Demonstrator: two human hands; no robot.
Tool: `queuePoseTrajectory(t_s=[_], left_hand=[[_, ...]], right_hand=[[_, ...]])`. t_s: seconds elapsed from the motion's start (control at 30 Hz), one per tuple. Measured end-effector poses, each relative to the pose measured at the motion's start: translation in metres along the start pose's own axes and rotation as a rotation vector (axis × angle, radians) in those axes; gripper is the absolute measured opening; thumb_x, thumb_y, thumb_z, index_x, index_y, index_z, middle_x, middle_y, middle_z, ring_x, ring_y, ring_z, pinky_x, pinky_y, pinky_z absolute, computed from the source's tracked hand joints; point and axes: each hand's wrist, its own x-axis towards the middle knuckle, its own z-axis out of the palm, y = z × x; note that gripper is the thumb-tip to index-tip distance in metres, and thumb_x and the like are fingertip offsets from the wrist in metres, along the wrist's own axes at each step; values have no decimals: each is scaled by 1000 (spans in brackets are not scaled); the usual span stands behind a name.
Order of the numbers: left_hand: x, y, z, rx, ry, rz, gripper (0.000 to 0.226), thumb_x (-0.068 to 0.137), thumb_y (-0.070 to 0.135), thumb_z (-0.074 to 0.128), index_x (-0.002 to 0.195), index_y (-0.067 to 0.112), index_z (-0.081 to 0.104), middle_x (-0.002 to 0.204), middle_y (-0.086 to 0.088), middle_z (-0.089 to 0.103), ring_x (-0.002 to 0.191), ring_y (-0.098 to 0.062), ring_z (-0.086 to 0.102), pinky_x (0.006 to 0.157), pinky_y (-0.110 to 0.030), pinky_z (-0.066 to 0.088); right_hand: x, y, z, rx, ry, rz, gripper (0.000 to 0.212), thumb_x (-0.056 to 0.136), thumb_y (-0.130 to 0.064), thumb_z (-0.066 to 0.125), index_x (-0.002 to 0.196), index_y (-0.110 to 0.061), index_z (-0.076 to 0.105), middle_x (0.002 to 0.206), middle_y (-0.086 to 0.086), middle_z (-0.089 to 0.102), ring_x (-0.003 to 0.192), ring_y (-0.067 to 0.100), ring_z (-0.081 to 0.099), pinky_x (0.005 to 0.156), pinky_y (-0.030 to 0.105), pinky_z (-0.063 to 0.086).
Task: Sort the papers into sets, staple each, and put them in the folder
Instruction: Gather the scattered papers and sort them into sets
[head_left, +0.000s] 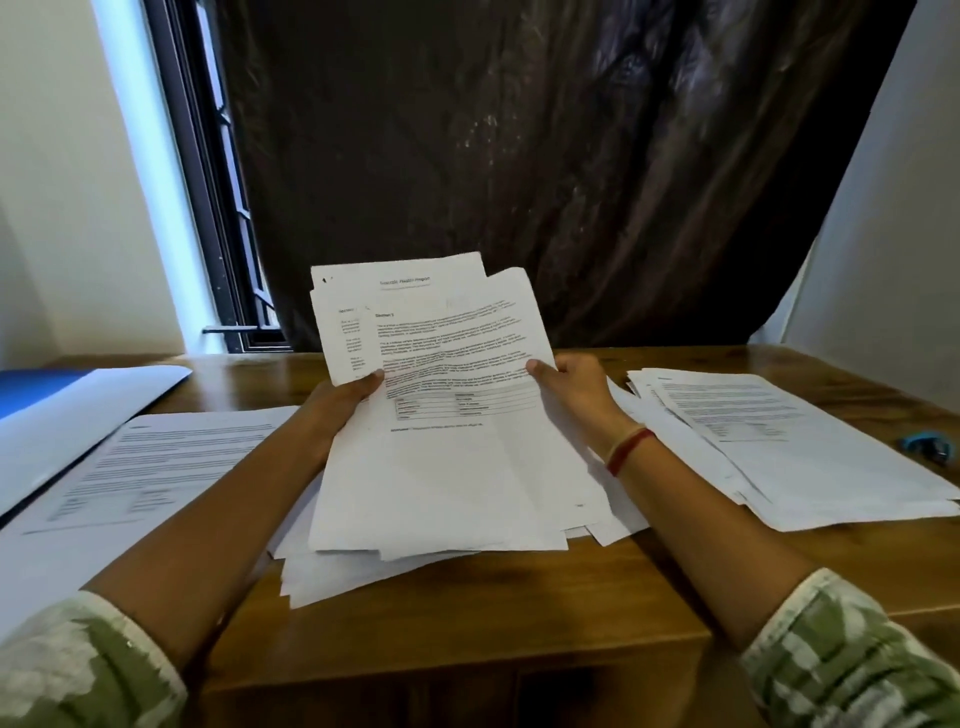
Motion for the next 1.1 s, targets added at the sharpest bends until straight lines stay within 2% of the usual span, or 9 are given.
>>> queuePoseTrajectory(t_s=[0.13, 0.3, 0.43, 0.57, 0.7, 0.83, 0.93, 1.0, 1.1], left_hand=[[6, 3, 17, 14, -57, -49, 37, 90, 18, 63, 127, 20, 57, 115, -7, 69, 99, -28, 69, 80, -48, 57], [18, 4, 59, -1, -27, -26, 25, 93, 15, 59, 118, 19, 59, 103, 0, 70, 82, -16, 71, 58, -27, 57], [33, 1, 96, 21, -18, -34, 31, 95, 18, 58, 125, 20, 55, 112, -1, 64, 89, -12, 63, 66, -23, 52], [43, -11, 132, 76, -51, -50, 40, 93, 17, 61, 131, 16, 53, 124, -3, 61, 97, -16, 63, 78, -28, 50], [49, -24, 160, 117, -43, -69, 42, 93, 15, 59, 134, 13, 51, 129, -7, 58, 109, -24, 58, 89, -34, 46], [51, -35, 176, 132, -50, -75, 40, 94, 15, 59, 134, 15, 51, 128, -7, 58, 101, -21, 60, 82, -31, 47], [51, -41, 180, 180, -42, -61, 42, 95, 14, 56, 136, 15, 48, 124, -2, 56, 103, -19, 57, 86, -30, 44], [52, -44, 182, 200, -42, -61, 44, 95, 15, 57, 138, 15, 47, 124, -2, 55, 103, -19, 55, 87, -30, 43], [52, -47, 182, 237, -38, -54, 45, 95, 14, 56, 139, 14, 45, 124, -1, 53, 106, -18, 53, 90, -30, 42]], right_hand=[[0, -13, -24, -41, 41, 45, 23, 98, -21, 54, 81, -10, 67, 85, -3, 73, 76, 16, 71, 63, 24, 56], [22, -36, -101, 50, 191, -16, 22, 98, -7, 47, 83, -3, 62, 91, 13, 68, 82, 28, 65, 78, 33, 52], [39, -47, -186, -101, 354, -8, 25, 97, -12, 52, 72, -14, 54, 76, 5, 60, 66, 19, 57, 68, 28, 44], [64, -31, -274, -335, 399, 92, 27, 88, -28, 65, 93, -2, 62, 98, 18, 66, 88, 35, 64, 81, 40, 50], [59, -9, -328, -396, 449, 174, 26, 94, -23, 60, 98, 2, 59, 78, 12, 58, 65, 27, 52, 56, 26, 40], [63, 9, -373, -204, 597, 285, 33, 97, -27, 56, 117, -2, 56, 118, 11, 60, 77, 27, 52, 77, 36, 44], [64, 11, -392, -201, 628, 347, 42, 100, -23, 51, 132, 5, 48, 135, 15, 52, 97, 31, 53, 85, 32, 38], [61, 12, -395, -244, 644, 364, 50, 99, -26, 51, 135, 8, 44, 137, 20, 49, 116, 34, 49, 98, 40, 37], [68, 23, -394, -310, 577, 339, 50, 97, -27, 56, 130, 9, 49, 125, 22, 56, 97, 29, 49, 93, 43, 42]])
